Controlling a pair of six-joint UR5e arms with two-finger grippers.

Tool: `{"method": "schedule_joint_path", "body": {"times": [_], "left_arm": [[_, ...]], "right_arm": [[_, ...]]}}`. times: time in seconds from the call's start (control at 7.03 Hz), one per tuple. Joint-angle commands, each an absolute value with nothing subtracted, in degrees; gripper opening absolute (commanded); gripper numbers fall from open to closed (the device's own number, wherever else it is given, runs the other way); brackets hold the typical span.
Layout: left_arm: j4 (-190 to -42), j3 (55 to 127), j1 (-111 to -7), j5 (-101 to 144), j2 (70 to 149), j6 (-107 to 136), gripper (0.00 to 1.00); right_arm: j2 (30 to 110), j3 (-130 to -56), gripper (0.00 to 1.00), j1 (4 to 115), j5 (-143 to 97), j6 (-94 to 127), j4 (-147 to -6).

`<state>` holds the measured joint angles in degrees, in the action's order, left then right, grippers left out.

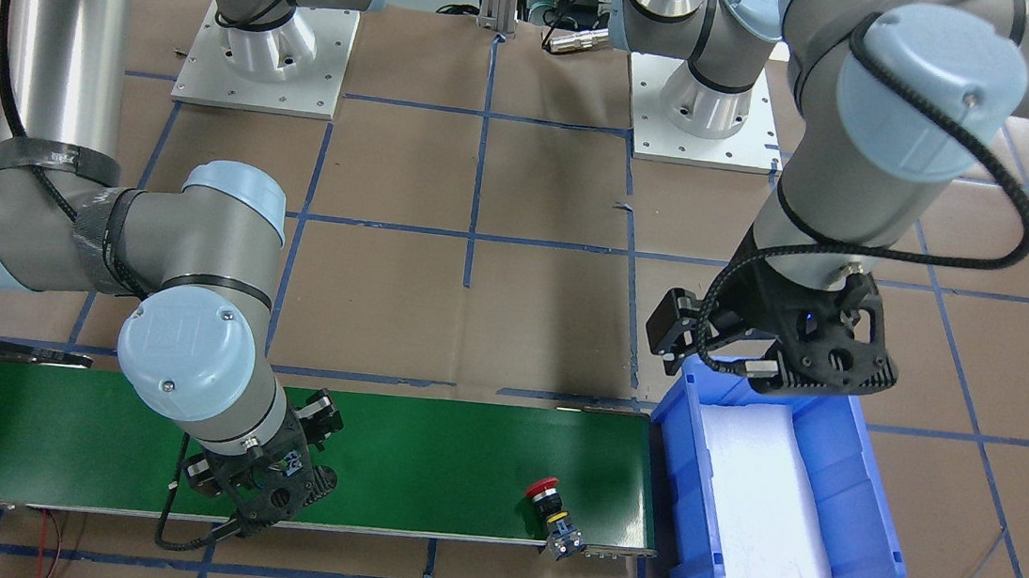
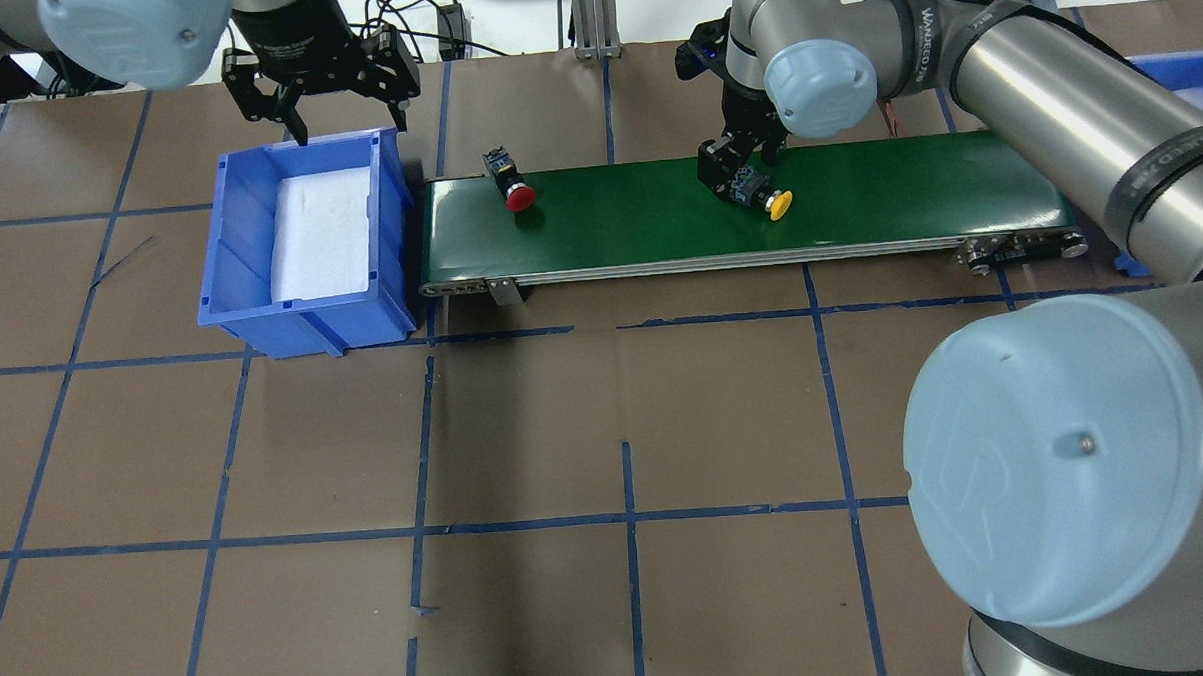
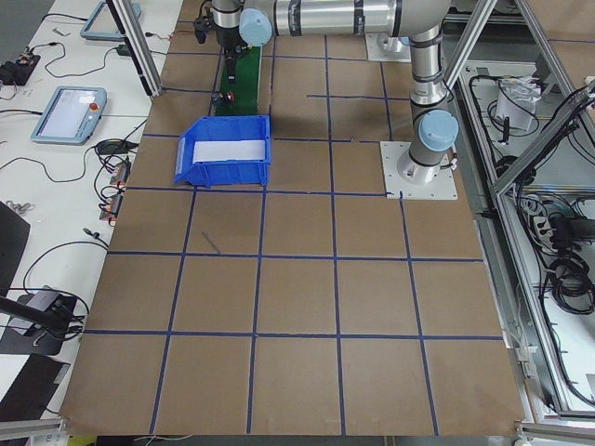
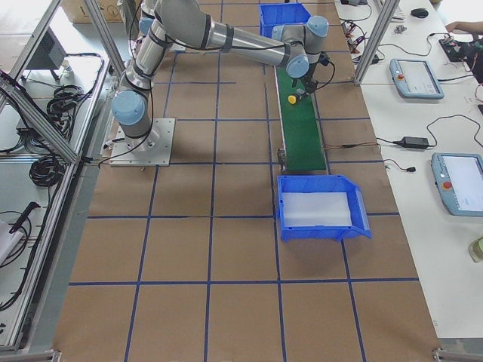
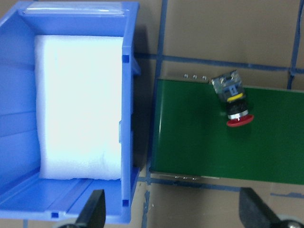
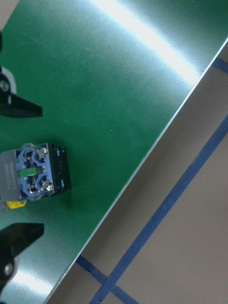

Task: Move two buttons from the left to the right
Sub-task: 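Lift the yellow button with the right gripper while the left gripper withdraws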

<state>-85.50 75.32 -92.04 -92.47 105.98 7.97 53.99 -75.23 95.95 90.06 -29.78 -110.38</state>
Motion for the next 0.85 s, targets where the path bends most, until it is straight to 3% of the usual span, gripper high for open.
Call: {"method": "schedule_joint_path", "body": {"times": [0.0, 0.14, 0.28, 0.71], "left_arm": [[-88.8, 77.9, -91.3, -92.8, 100.2, 7.2, 1.00], [-89.4, 80.1, -91.2, -93.1, 97.4, 7.2, 1.00], [-90.6, 81.3, -90.7, -93.1, 95.2, 7.2, 1.00], [-92.6, 81.5, -85.7, -92.0, 94.0, 2.0, 1.00]], "right_arm": [[53.8, -75.2, 0.29, 95.9, 90.1, -30.1, -110.0], [53.8, -75.4, 0.14, 95.7, 90.2, -31.8, -110.0], [54.1, -75.1, 0.09, 94.9, 90.1, -32.7, -109.6], [58.5, -69.4, 0.09, 85.0, 90.0, -32.7, -101.4]]}}
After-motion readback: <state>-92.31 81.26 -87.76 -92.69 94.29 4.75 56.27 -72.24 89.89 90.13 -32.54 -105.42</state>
